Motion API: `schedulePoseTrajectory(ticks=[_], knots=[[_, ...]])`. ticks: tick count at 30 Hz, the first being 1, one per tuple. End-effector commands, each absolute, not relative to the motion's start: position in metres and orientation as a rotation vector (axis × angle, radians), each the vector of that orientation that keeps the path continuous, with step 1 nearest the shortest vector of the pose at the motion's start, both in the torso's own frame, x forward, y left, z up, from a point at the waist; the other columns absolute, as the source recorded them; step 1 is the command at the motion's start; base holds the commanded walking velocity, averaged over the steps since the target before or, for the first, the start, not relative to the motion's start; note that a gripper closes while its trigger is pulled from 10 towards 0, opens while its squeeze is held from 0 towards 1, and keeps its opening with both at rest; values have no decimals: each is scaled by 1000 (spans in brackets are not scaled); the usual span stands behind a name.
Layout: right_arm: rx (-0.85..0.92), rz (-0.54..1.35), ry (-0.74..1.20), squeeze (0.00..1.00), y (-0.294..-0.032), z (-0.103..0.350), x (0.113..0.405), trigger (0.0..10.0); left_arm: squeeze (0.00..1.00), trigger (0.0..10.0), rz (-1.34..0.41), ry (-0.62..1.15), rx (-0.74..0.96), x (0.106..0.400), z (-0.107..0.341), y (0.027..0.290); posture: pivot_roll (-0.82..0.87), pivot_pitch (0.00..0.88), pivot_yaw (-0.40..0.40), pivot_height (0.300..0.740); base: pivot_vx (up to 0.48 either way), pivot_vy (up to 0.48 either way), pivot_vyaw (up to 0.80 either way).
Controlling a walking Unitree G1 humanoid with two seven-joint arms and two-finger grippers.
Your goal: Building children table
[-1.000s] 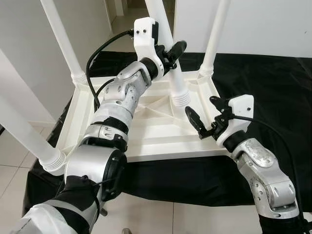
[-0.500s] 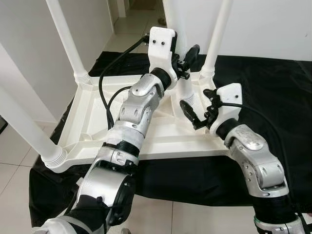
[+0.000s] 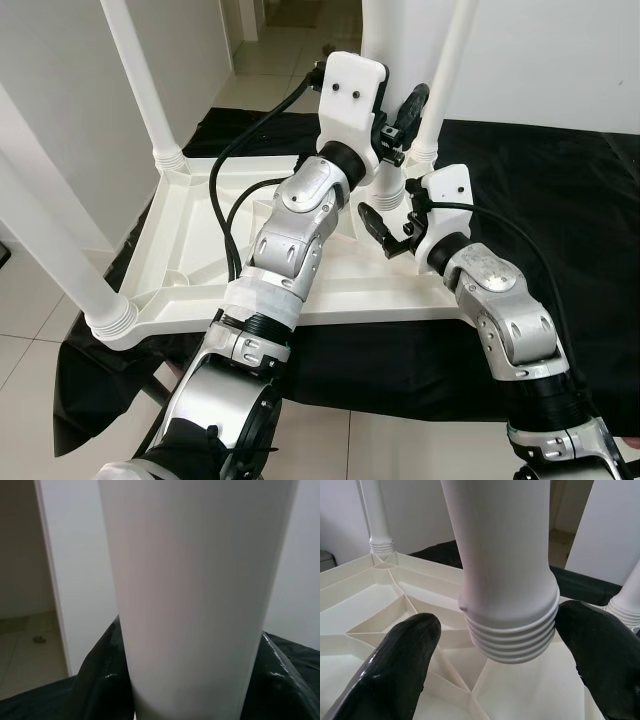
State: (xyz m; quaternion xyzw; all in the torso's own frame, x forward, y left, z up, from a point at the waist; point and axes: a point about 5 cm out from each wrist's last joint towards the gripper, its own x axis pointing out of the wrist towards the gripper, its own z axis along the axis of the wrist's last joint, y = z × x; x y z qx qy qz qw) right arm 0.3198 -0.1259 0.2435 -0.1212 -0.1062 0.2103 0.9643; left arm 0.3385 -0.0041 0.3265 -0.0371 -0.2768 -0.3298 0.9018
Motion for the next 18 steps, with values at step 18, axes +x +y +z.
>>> schedulePoseTrajectory(ticks=[18], knots=[[-309,473,-318,0,-110,256,331,10000,0,10000,-650,-562,-103,324,321,-19,-8,55,21,740,0,0,0]])
